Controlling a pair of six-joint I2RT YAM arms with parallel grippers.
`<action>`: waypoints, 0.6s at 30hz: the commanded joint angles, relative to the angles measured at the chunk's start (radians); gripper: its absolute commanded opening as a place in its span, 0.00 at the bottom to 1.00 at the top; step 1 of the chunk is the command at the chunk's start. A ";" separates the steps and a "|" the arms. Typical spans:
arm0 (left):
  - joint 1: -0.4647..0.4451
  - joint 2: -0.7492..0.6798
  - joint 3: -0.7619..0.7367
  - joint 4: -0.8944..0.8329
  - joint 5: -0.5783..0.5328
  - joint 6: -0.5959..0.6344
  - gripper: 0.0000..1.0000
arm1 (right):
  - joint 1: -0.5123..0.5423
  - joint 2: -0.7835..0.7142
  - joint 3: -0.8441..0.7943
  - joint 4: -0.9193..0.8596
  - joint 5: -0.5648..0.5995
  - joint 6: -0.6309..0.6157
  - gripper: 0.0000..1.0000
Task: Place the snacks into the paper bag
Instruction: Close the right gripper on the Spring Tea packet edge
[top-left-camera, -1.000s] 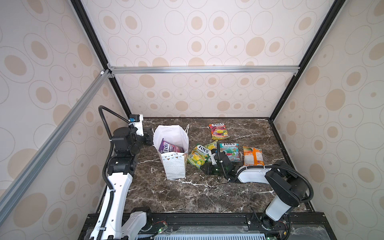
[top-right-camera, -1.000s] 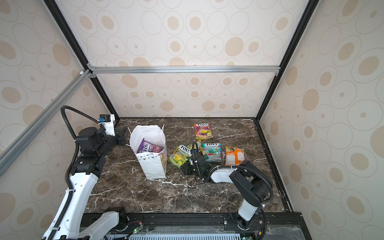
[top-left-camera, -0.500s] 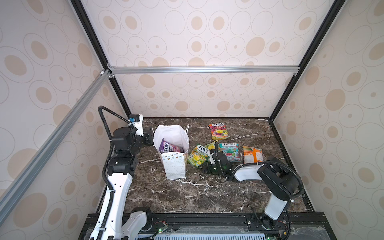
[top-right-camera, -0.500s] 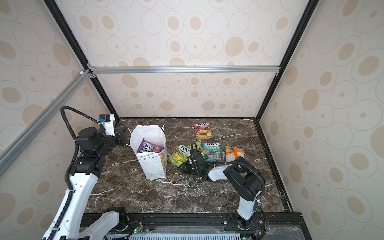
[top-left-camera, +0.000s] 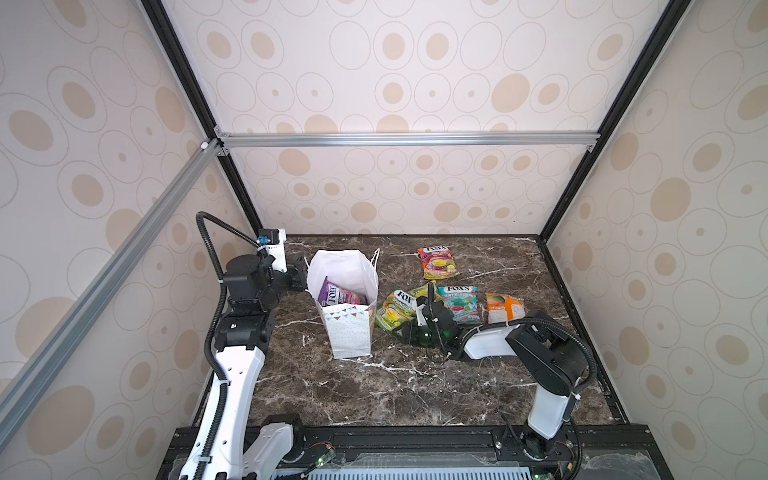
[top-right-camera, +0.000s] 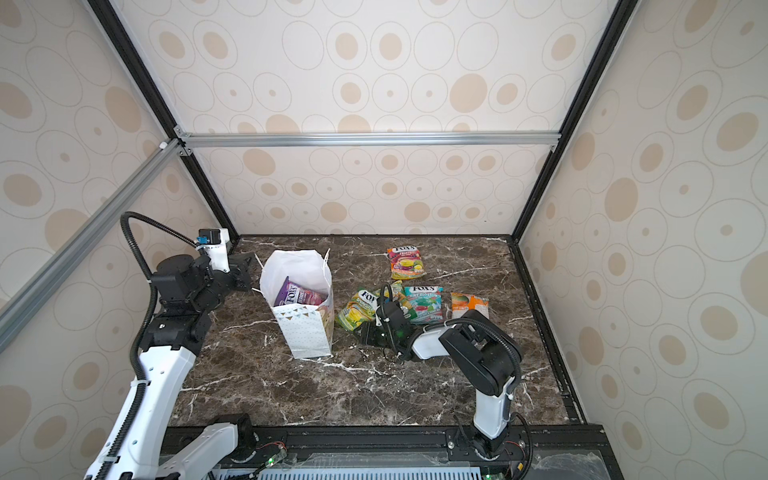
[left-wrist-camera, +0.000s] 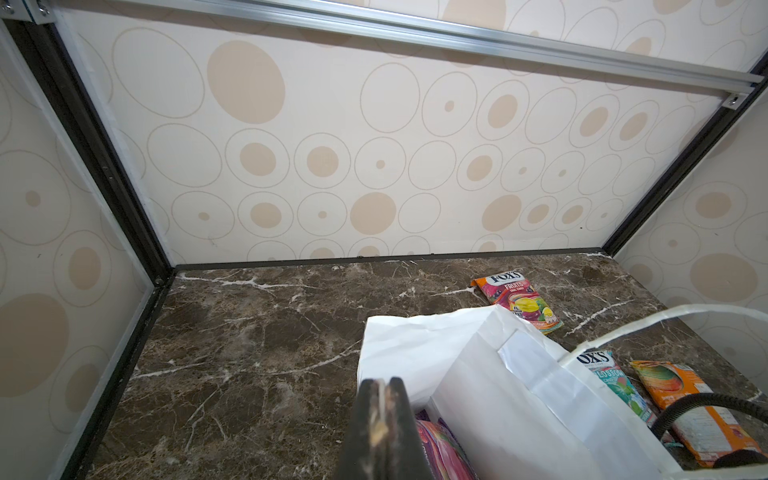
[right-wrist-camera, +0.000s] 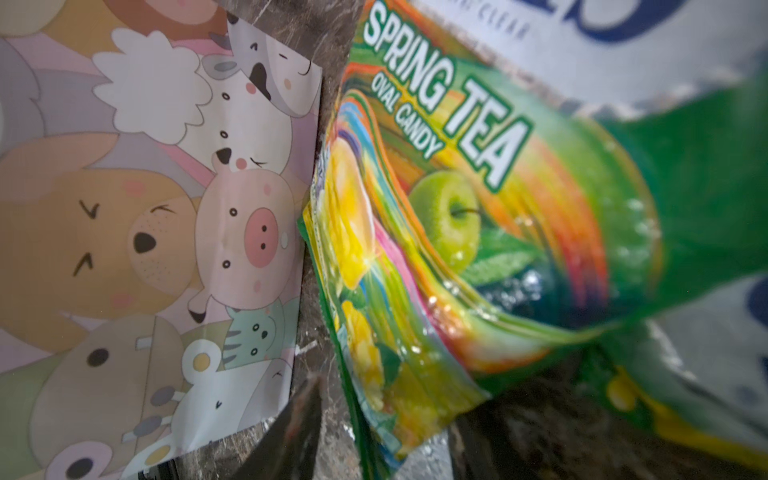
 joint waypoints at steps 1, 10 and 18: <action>0.006 -0.028 0.005 0.036 -0.002 0.008 0.00 | -0.004 0.021 0.019 -0.018 0.014 0.018 0.48; 0.006 -0.022 0.007 0.033 0.001 0.009 0.00 | -0.006 0.041 0.022 0.012 0.023 0.030 0.28; 0.006 -0.025 0.006 0.033 0.003 0.011 0.00 | -0.008 0.036 0.022 0.018 0.016 0.024 0.08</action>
